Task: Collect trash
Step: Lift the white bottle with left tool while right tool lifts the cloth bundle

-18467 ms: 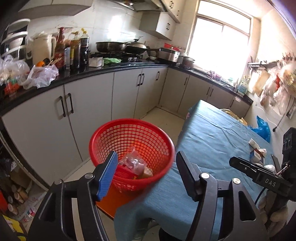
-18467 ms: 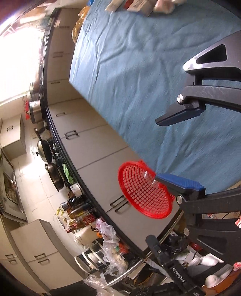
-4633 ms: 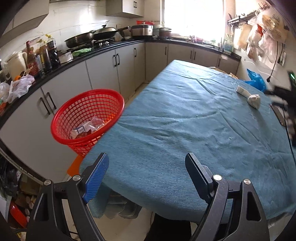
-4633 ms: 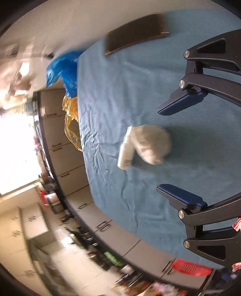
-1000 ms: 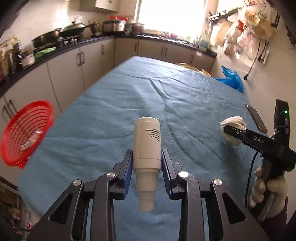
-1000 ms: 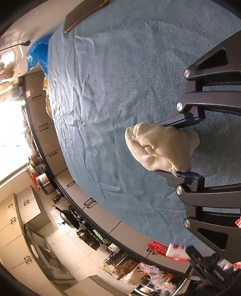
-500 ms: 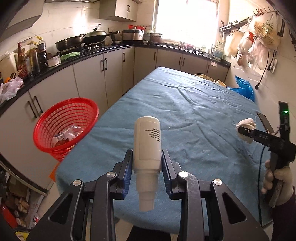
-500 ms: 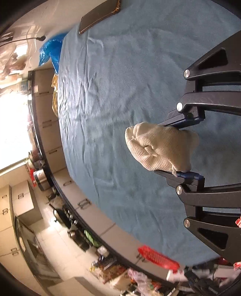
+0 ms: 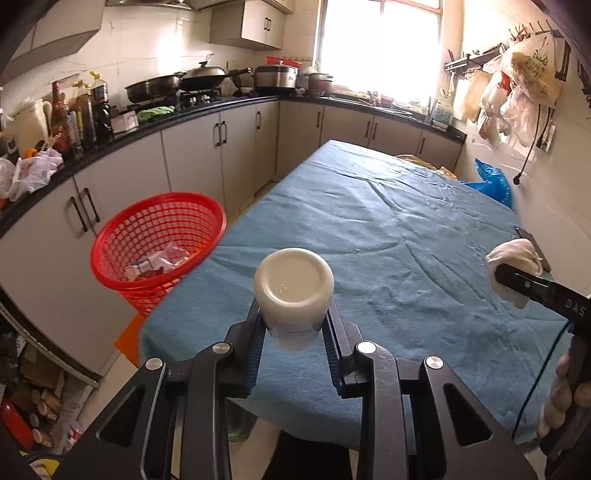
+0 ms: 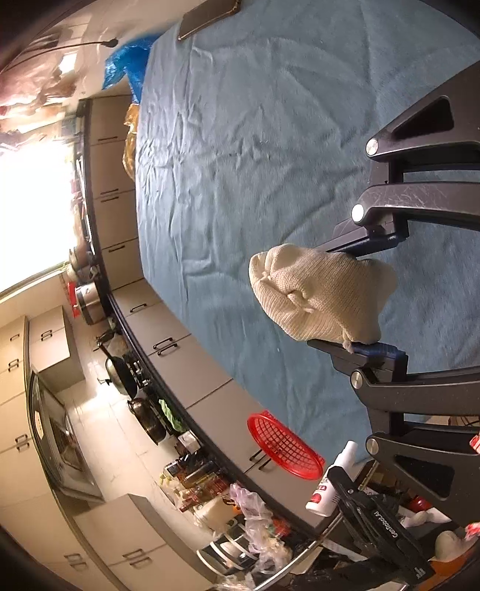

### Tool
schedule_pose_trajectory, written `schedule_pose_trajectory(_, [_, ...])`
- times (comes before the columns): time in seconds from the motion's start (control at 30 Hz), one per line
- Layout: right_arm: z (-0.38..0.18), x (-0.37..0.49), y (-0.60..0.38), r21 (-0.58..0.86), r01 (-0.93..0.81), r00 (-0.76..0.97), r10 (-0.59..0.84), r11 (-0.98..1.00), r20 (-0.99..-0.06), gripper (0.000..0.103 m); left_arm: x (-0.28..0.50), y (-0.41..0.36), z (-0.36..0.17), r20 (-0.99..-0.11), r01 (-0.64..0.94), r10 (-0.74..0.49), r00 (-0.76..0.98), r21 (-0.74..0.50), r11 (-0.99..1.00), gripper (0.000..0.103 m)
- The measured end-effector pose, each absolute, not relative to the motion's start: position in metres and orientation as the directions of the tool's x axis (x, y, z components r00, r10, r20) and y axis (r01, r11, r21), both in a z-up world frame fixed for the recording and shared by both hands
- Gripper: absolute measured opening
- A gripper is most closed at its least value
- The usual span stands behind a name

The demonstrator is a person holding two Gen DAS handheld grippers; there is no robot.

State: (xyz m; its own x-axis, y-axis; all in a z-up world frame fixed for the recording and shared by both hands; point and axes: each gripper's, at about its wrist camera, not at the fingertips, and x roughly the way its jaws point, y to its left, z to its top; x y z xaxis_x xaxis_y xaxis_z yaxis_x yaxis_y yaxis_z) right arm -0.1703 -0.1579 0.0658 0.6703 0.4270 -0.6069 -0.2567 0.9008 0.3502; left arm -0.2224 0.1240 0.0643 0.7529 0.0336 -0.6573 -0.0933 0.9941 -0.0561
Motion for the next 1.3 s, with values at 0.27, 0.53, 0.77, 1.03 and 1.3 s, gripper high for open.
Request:
schedule_pose_trajectory(0.27, [0.064,-0.184,-0.141,0.326,-0.291,0.665,0.435,0.899,-0.607,0.042,-0.234,0.127,0.069,-0.633,-0.130,0.100,0.767,0.000,0.992,0.029])
schedule_pose_trajectory(0.53, [0.066,-0.194,-0.131,0.277,-0.310,0.684,0.415,0.910,-0.600,0.043,-0.240,0.123,0.075,-0.607,-0.138,0.132,0.784,0.036,0.990,0.029])
schedule_pose_trajectory(0.77, [0.068,-0.203,-0.123,0.239,-0.333,0.699,0.409,0.912,-0.587,0.043,-0.242,0.119,0.076,-0.593,-0.140,0.150,0.791,0.064,0.988,0.029])
schedule_pose_trajectory(1.03, [0.069,-0.209,-0.119,0.224,-0.355,0.701,0.417,0.907,-0.578,0.043,-0.245,0.112,0.077,-0.585,-0.127,0.144,0.798,0.071,0.989,0.029])
schedule_pose_trajectory(1.3, [0.055,-0.196,-0.130,0.248,-0.315,0.674,0.399,0.916,-0.622,0.043,-0.232,0.112,0.068,-0.632,-0.057,0.039,0.774,-0.009,0.998,0.029])
